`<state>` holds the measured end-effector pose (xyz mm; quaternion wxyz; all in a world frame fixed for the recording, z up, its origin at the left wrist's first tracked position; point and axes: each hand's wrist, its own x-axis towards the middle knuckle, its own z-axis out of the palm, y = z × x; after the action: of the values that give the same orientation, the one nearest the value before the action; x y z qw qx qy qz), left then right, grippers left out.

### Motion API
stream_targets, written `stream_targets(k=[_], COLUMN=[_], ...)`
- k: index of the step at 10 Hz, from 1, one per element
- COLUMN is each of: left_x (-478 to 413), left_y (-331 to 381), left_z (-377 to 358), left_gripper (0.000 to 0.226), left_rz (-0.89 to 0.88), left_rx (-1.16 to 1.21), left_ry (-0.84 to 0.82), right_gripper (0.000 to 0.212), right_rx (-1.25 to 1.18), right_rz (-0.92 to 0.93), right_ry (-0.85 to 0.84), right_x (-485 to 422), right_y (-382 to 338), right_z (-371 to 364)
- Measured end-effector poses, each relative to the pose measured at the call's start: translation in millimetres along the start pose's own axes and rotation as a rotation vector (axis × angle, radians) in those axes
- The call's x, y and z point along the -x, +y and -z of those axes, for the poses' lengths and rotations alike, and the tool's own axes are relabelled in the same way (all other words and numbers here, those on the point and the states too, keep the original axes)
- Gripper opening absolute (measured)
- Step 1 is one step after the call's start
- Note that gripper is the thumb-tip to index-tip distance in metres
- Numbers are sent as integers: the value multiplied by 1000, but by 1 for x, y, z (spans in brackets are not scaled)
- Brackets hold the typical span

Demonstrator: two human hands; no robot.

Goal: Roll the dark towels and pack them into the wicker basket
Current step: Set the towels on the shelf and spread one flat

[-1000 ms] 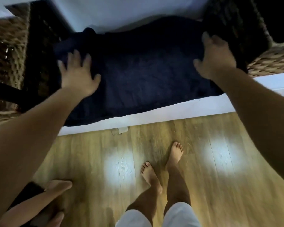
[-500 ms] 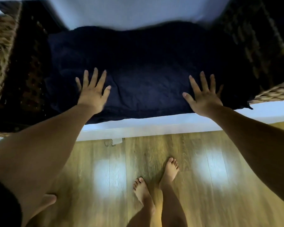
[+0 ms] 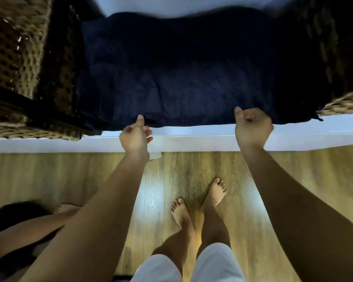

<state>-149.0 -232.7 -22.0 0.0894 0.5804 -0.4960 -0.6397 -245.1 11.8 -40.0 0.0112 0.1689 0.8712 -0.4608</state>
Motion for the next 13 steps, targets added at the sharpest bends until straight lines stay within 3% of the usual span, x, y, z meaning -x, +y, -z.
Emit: stream_targets(k=[1, 2, 3, 4, 5, 6, 7, 8, 9, 10, 12, 13], left_x=[-16, -29, -36, -35, -30, -30, -32, -34, -26, -21, -23, -24], left_y=[21, 32, 45, 57, 71, 64, 53, 58, 81, 96, 103, 105], left_z=[-2, 0, 1, 7, 21, 25, 25, 27, 31, 32, 30, 33], left_gripper=[32, 36, 33, 16, 12, 24, 35, 33, 22, 14, 28, 25], left_rz=[122, 223, 298, 216, 74, 140, 255, 227, 150, 106, 163, 190], left_rx=[209, 336, 349, 359, 633, 686, 567, 606, 729, 805, 773, 734], left_ry=[16, 8, -3, 38, 13, -66, -103, -52, -59, -77, -171, -174], right_gripper=[38, 37, 14, 13, 16, 13, 33, 37, 17, 22, 35, 59], right_rx=[51, -855, -697, -610, -817, -891, -840, -809, -747, -727, -840, -802], right_rz=[-382, -996, -833, -702, -663, -793, -894, -897, -832, -771, -930, -986], right_ry=[-178, 357, -104, -118, -6, -96, -198, -198, -155, -117, -325, -636], right_x=[-17, -23, -17, -31, -42, -26, -7, -10, -26, -32, -8, 27], right_y=[-11, -21, -26, -21, -19, -13, 0, -4, -15, -23, -22, -31], right_z=[-5, 4, 18, 30, 39, 34, 21, 21, 32, 41, 27, -4])
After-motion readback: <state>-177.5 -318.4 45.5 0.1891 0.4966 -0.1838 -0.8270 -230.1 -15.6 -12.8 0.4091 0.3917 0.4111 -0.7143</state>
